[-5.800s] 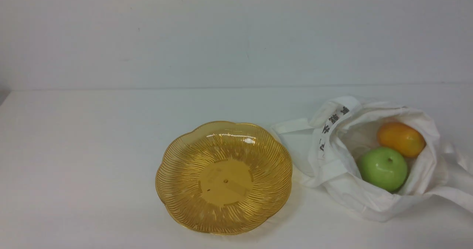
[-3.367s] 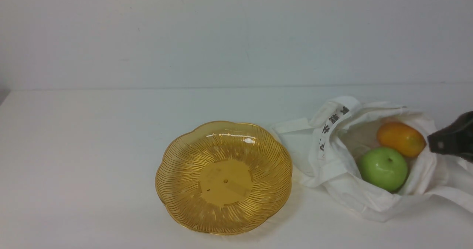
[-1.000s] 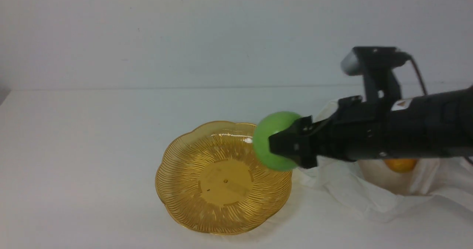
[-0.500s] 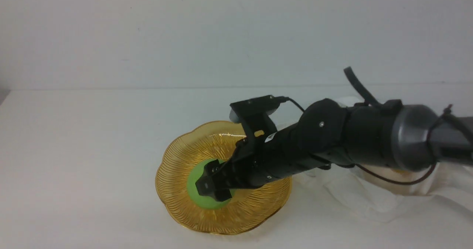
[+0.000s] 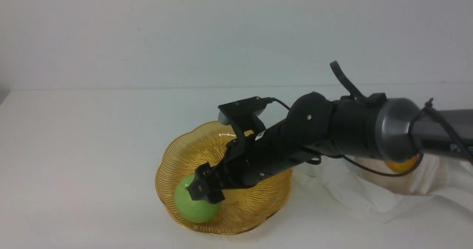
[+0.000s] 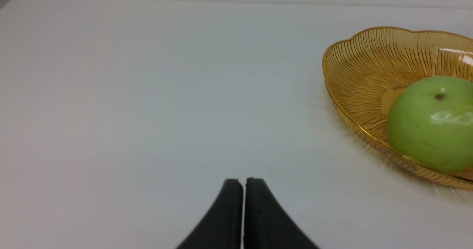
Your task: Take the fruit out of the cloth bag on the white table and place them on a plate.
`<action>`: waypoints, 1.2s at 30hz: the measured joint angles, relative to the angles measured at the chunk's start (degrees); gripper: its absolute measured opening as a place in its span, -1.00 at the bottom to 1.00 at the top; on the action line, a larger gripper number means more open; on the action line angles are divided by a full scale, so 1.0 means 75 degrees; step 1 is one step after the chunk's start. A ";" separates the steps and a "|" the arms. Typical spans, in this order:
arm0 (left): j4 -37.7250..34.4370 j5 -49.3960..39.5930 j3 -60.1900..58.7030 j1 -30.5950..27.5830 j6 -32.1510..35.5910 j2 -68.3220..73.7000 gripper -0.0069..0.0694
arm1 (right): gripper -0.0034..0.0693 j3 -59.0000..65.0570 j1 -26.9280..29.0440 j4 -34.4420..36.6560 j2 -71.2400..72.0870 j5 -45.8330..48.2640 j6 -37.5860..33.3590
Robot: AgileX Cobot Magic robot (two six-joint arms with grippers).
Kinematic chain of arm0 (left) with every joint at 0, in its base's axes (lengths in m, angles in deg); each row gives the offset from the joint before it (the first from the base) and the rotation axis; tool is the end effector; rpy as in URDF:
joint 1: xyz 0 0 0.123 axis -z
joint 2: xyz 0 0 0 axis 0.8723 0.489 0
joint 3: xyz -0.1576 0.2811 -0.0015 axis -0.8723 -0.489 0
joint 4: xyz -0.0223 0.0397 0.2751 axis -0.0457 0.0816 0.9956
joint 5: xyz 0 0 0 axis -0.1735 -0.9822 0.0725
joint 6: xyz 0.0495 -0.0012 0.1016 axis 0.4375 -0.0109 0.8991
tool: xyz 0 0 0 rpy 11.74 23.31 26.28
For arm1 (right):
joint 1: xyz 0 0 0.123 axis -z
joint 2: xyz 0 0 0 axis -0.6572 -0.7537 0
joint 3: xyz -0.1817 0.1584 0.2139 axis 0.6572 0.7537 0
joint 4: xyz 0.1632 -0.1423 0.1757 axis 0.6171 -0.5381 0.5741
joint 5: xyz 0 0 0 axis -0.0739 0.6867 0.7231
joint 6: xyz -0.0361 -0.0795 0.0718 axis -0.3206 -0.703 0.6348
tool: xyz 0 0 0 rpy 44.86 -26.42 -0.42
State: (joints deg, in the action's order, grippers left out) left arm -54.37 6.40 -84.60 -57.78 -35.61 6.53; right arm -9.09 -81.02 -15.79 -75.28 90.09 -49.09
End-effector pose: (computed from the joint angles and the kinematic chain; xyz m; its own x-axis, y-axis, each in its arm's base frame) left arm 0.0626 -0.0059 0.1626 -0.3190 -0.0545 -0.9462 0.0514 0.9959 -0.0747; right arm 0.3184 0.3248 0.1978 -0.7151 -0.4603 -0.5261 -0.6835 0.6182 0.3881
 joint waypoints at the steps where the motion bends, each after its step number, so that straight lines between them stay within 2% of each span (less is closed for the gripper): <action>1: 0.0000 0.0000 0.0000 0.0000 0.0000 0.0000 -0.84 | 0.99 -0.0066 0.0007 -0.0173 0.0009 0.0116 0.0054; 4: 0.0000 0.0000 0.0000 0.0000 0.0000 0.0000 -0.84 | 0.96 -0.0365 0.0079 -0.0876 0.0165 0.0668 0.0525; 6: 0.0000 0.0000 0.0000 0.0000 0.0000 0.0000 -0.84 | 0.82 -0.0673 0.0240 -0.1855 0.0501 0.1153 0.1316; 7: 0.0000 0.0000 0.0000 0.0000 0.0000 0.0000 -0.84 | 0.80 -0.0700 0.0261 -0.1963 0.0541 0.1253 0.1401; 8: 0.0000 0.0000 0.0000 0.0000 0.0000 0.0000 -0.84 | 0.62 -0.0946 0.0469 -0.3037 0.0932 0.1686 0.2212; 9: 0.0000 0.0000 0.0000 0.0000 0.0000 0.0000 -0.84 | 0.60 -0.0946 0.0469 -0.3166 0.0980 0.1747 0.2307; 10: 0.0000 0.0000 0.0000 0.0000 0.0000 0.0000 -0.84 | 0.29 -0.1151 0.0741 -0.4439 0.1479 0.2388 0.3238; 12: 0.0000 0.0000 0.0000 0.0000 0.0000 0.0000 -0.84 | -0.08 -0.1217 0.1056 -0.5460 0.1942 0.2977 0.3921; 13: 0.0000 0.0000 0.0000 0.0000 0.0000 0.0000 -0.84 | -0.20 -0.1218 0.1194 -0.5845 0.2144 0.3312 0.4156; 14: 0.0000 0.0000 0.0000 0.0000 0.0000 0.0000 -0.84 | -0.47 -0.1225 0.1415 -0.6315 0.2427 0.3649 0.4426; 16: 0.0000 0.0000 0.0000 0.0000 0.0000 0.0000 -0.84 | -0.73 -0.1215 0.1735 -0.6704 0.2815 0.4186 0.4709; 18: 0.0000 0.0000 0.0000 0.0000 0.0000 0.0000 -0.84 | -0.86 -0.1101 0.2157 -0.6867 0.3161 0.4575 0.4846; 24: 0.0000 0.0000 0.0000 0.0000 0.0000 0.0000 -0.84 | -0.94 -0.0184 0.3096 -0.6571 0.3622 0.4956 0.4933; 27: 0.0000 0.0000 0.0000 0.0000 0.0000 0.0000 -0.84 | -0.93 0.0545 0.3450 -0.6409 0.3517 0.4255 0.4935; 30: 0.0000 0.0000 0.0000 0.0000 0.0000 0.0000 -0.84 | -0.89 0.0911 0.3701 -0.6409 0.3293 0.3502 0.4942; 31: 0.0000 0.0000 0.0000 0.0000 0.0000 0.0000 -0.84 | -0.82 0.1006 0.3884 -0.6409 0.3012 0.3057 0.4942; 36: 0.0000 0.0000 0.0000 0.0000 0.0000 0.0000 -0.84 | -0.62 0.1007 0.4079 -0.6409 0.2420 0.2376 0.4945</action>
State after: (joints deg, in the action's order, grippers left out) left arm -54.37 6.40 -84.60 -57.78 -35.61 6.53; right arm -1.53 -50.43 -63.86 -57.13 107.91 -12.00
